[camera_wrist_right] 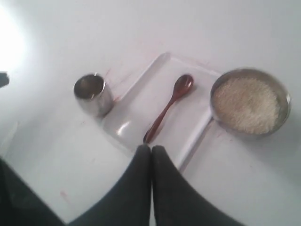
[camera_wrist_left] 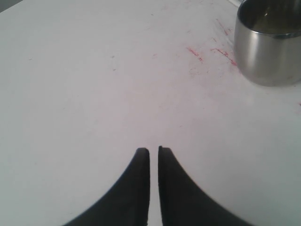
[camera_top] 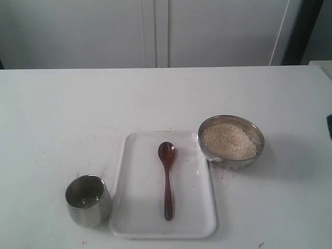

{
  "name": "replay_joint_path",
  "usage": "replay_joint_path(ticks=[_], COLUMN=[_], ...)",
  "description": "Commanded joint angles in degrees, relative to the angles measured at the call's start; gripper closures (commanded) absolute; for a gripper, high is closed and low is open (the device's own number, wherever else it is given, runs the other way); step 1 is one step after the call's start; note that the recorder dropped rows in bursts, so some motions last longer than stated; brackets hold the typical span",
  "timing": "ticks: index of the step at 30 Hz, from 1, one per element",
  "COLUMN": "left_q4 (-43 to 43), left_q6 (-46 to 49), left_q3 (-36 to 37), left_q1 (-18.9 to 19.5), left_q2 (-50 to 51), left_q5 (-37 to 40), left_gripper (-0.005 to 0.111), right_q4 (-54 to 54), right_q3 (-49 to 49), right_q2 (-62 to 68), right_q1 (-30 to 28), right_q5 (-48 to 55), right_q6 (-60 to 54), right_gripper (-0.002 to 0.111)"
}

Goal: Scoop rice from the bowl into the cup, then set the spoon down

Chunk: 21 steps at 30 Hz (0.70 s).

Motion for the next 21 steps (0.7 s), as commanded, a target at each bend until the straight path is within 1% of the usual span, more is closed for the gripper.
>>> replay_joint_path(ticks=[1,6,12,16,19,21], left_q4=[-0.32,-0.32,-0.32,-0.32,-0.32,-0.32], left_q6=[-0.33,-0.33,-0.33,-0.33,-0.33,-0.33], left_q3=[0.52,0.52,0.52,0.52,0.52,0.52], left_q1=[-0.31,-0.31,-0.31,-0.31,-0.31,-0.31], left_q2=[0.00,0.00,0.00,0.00,0.00,0.00], left_q5=[2.74,2.74,2.74,2.74,2.74,2.74], left_gripper=[0.092,0.092,0.092,0.092,0.092,0.092], right_q4=[-1.06,1.46,1.97,1.88,1.88,1.88], right_q3=[6.80,15.27,23.51,28.26,32.67,35.45], right_q2=[-4.23,-10.96,-19.43,-25.43,-28.89,-30.60], right_q1=[-7.10,-15.01,-25.26,-32.02,-37.37,-39.90], right_q5=[-10.93,-19.77,-21.42,-23.29,-28.66,-33.27], right_q6=[-1.47,-1.47,-2.03,-4.98,-5.68,-5.80], right_gripper=[0.108,0.108,0.108,0.108,0.108,0.108])
